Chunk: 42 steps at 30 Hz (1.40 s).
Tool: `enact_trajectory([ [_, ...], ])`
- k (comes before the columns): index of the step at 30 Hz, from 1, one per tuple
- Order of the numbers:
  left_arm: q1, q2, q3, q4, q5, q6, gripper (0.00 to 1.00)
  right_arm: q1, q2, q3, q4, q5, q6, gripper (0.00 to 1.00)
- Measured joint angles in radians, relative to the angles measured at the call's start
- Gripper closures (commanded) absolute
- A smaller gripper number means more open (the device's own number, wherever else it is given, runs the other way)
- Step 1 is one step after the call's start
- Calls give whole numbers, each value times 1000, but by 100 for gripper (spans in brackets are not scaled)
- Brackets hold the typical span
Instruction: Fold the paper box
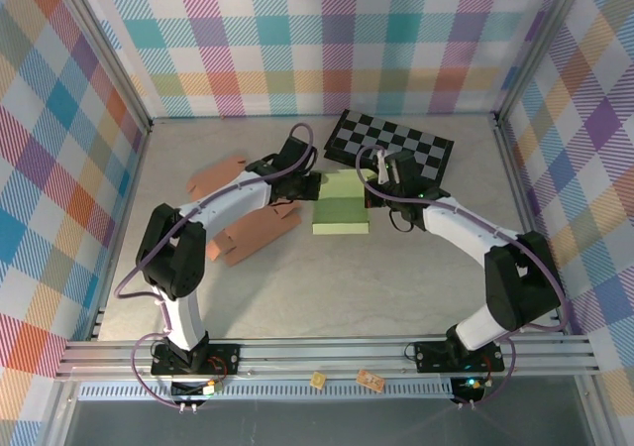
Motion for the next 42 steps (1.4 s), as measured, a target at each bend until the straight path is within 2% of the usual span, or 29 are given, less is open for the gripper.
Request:
enact_trajectory([
  [7, -28, -80, -150, 161, -39, -15, 95, 28, -33, -63, 107, 60, 33, 100],
  [12, -68, -109, -217, 235, -87, -26, 95, 39, -89, -167, 176, 84, 34, 100],
  [18, -135, -120, -263, 296, -182, -31, 96, 41, -134, -224, 183, 113, 13, 93],
  [22, -174, -124, -293, 332, -241, -31, 97, 40, -138, -232, 178, 123, 0, 85],
  [25, -198, -129, -315, 357, -274, -30, 97, 41, -144, -232, 161, 122, 3, 75],
  [28, -219, -137, -335, 377, -294, -27, 97, 44, -171, -232, 124, 116, 18, 49],
  [30, -230, -143, -342, 380, -295, -23, 98, 48, -203, -220, 69, 108, 38, 39],
  [35, -240, -146, -343, 379, -295, -4, 97, 50, -252, -101, -117, 39, 106, 28],
  [42, -240, -146, -332, 362, -296, 50, 97, 52, -297, 78, -412, -107, 238, 22],
])
